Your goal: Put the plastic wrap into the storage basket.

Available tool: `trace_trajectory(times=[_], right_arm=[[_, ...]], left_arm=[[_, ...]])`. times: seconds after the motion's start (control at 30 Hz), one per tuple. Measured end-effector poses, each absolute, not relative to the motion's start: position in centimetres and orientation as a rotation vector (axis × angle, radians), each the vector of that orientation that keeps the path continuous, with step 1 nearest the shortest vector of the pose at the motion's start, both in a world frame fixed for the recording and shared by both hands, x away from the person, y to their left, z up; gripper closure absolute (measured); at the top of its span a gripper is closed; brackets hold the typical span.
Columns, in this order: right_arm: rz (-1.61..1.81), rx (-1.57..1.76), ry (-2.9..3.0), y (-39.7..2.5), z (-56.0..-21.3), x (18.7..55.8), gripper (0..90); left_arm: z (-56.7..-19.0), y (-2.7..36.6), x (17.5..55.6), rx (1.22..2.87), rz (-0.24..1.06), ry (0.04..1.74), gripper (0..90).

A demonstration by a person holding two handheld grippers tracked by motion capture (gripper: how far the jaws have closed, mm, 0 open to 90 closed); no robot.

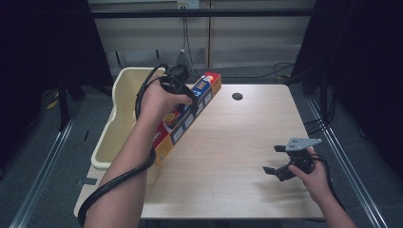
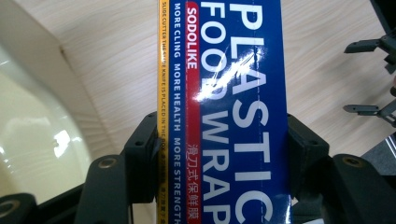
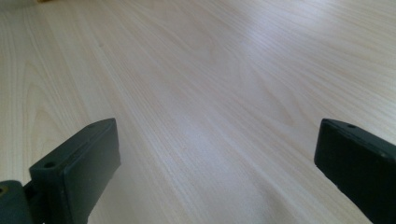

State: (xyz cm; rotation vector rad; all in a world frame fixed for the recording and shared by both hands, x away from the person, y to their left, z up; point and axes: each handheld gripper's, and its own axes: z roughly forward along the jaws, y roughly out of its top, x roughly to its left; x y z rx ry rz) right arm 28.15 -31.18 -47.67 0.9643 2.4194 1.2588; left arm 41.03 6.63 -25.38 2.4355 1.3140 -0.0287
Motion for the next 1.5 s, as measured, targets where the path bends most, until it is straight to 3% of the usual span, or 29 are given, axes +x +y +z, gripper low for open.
trace_trajectory(times=[1.5], right_arm=[[1.245,0.96,2.42,-31.1,-47.7,28.1,0.0]], left_arm=[[-23.4,15.4,40.1,2.26,0.049,1.618,40.7]])
